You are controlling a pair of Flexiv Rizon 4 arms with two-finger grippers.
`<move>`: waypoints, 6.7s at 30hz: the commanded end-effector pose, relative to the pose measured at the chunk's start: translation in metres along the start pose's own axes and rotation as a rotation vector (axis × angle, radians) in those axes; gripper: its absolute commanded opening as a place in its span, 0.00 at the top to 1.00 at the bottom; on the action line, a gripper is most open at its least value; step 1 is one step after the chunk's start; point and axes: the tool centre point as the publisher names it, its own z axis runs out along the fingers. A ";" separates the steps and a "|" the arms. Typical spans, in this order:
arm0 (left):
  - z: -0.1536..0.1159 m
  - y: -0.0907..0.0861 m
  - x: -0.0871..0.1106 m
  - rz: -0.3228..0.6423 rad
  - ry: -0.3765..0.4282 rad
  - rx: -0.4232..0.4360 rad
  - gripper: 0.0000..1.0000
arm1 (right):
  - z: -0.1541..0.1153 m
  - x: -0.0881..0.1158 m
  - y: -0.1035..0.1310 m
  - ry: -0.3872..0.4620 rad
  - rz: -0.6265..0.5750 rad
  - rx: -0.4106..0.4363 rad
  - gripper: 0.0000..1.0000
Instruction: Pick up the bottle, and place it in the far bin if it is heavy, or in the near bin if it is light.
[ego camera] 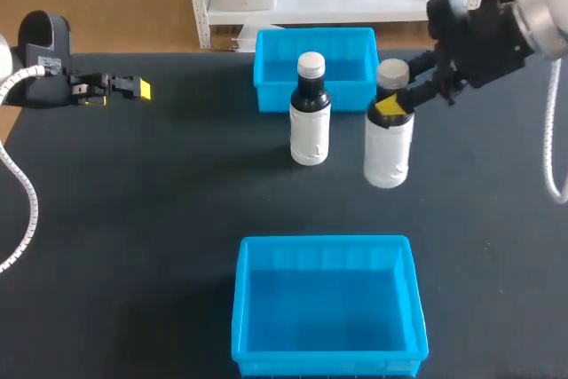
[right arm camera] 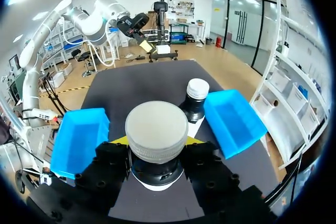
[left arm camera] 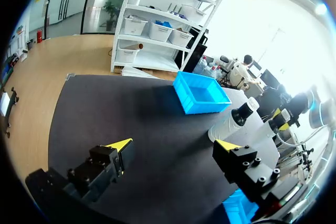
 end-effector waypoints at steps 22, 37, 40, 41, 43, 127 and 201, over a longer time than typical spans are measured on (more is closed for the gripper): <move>0.000 0.000 0.000 0.000 0.000 0.000 0.00 | -0.054 -0.076 0.112 -0.046 -0.176 -0.099 1.00; 0.000 0.000 0.000 0.000 0.000 0.000 0.00 | 0.016 -0.100 0.198 -0.112 -0.301 -0.367 1.00; 0.000 0.000 0.000 0.000 0.000 0.000 0.00 | 0.026 -0.097 0.208 -0.122 -0.329 -0.410 1.00; 0.000 0.000 0.000 0.000 0.000 0.000 0.00 | 0.029 -0.096 0.211 -0.124 -0.341 -0.424 1.00; 0.000 0.000 0.000 0.000 0.000 0.000 0.00 | 0.035 -0.092 0.215 -0.126 -0.365 -0.451 1.00; 0.000 0.000 0.000 0.000 0.000 0.000 0.00 | 0.049 0.034 0.106 0.098 -0.321 -0.474 0.00; 0.000 0.000 0.000 0.000 0.000 0.000 0.00 | 0.126 -0.039 -0.065 -0.110 -0.062 -0.257 0.00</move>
